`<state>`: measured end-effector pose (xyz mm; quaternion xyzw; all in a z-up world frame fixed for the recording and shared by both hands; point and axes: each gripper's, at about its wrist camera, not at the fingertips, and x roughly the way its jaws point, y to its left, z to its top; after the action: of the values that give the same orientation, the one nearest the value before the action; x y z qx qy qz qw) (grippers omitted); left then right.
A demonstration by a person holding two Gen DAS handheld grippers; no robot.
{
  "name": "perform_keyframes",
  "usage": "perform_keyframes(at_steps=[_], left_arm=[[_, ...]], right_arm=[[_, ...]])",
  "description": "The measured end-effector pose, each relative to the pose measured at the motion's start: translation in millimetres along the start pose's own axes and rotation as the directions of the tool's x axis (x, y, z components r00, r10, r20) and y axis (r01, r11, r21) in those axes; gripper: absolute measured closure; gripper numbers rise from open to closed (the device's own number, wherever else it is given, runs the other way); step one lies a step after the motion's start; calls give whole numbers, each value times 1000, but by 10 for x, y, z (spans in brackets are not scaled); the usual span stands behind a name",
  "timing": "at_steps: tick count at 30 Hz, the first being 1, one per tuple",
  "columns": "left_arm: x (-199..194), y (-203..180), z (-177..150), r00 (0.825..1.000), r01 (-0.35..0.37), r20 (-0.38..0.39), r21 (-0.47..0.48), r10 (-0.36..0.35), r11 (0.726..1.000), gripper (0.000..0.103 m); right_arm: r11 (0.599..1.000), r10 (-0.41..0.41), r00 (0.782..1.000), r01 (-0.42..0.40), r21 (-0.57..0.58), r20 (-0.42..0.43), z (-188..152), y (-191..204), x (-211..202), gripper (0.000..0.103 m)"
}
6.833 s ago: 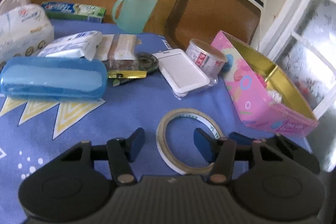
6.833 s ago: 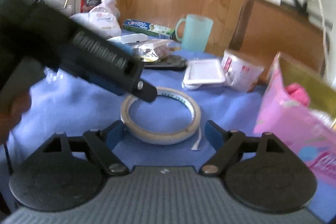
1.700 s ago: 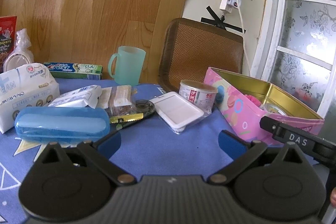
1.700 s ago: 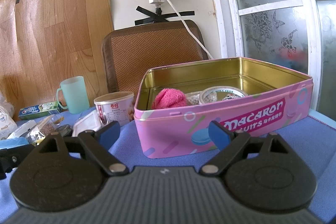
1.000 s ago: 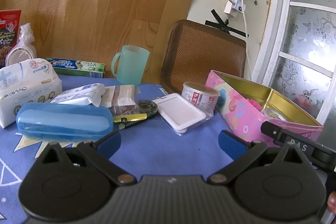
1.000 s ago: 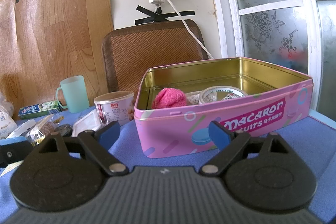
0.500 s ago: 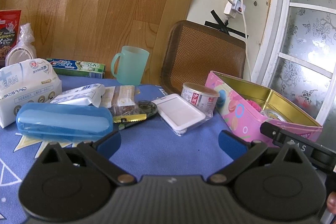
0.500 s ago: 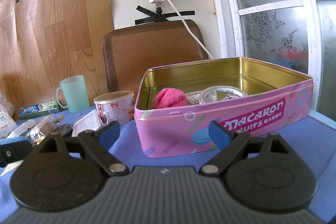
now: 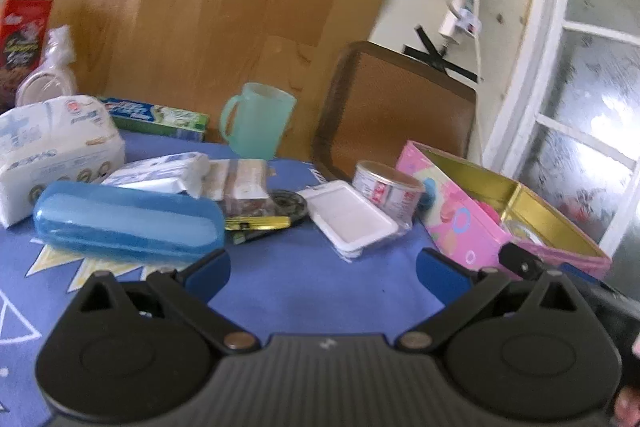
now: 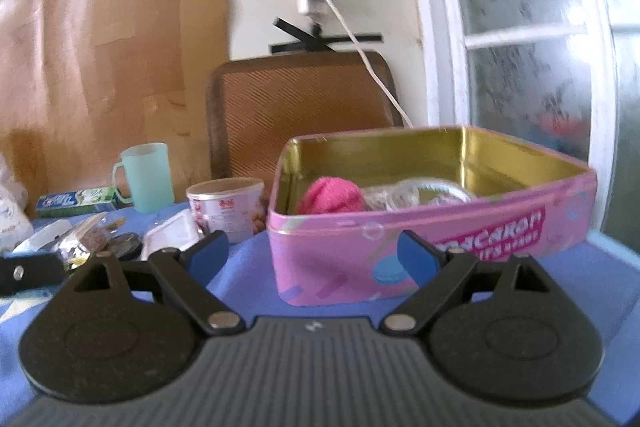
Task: Organize soft objects
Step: 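Move the right gripper toward the white plastic box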
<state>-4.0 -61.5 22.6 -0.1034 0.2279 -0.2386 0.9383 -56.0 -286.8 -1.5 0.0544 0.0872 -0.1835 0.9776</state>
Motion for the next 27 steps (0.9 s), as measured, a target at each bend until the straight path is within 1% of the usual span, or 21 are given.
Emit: perform_keyframes(at_steps=[2,4,7,9,10,11,13,15,17,20,22,24,26,27], left_arm=[[-23,57,9,1000,-15,18,-31,16,999,0],[-27,105,24,999,-29,25,-59,31,998,0],[-39,171,35,997,-57,38,-97,60,994,0],[-58,206,37,995,-79,51,-120,86,990,0],[-72,233,43,994,-89,56,-132,97,987,0],[-82,252,44,992,-99,60,-145,108,985,0],[-97,302,48,989,-117,66,-172,130,978,0],[-105,351,53,987,-130,69,-199,147,971,0],[-96,390,57,987,-131,66,-218,148,967,0],[-87,388,66,987,-129,67,-216,147,968,0],[-83,368,66,987,-128,72,-203,146,971,0],[-84,345,66,986,-129,76,-191,146,973,0],[-80,336,65,987,-127,73,-186,143,974,0],[-75,335,66,987,-127,70,-186,142,974,0]], right_arm=[[996,56,998,-55,-67,12,0,121,-64,10],[980,147,989,-144,-141,7,25,267,-125,11],[938,249,969,-243,-249,-9,54,478,-166,11],[906,282,959,-280,-319,-42,50,614,-116,11],[889,290,955,-296,-349,-70,41,678,-65,14],[876,293,951,-308,-371,-99,36,734,-7,18],[860,281,946,-323,-395,-161,41,833,155,21],[865,254,945,-318,-389,-208,60,873,340,22],[875,221,944,-303,-377,-245,104,891,545,22],[872,180,941,-287,-397,-286,130,974,789,20],[867,173,933,-296,-400,-315,120,1020,920,18],[875,189,920,-317,-366,-344,165,1010,1009,20],[883,219,901,-346,-315,-375,201,981,1007,41],[891,216,904,-337,-305,-368,218,968,971,49]])
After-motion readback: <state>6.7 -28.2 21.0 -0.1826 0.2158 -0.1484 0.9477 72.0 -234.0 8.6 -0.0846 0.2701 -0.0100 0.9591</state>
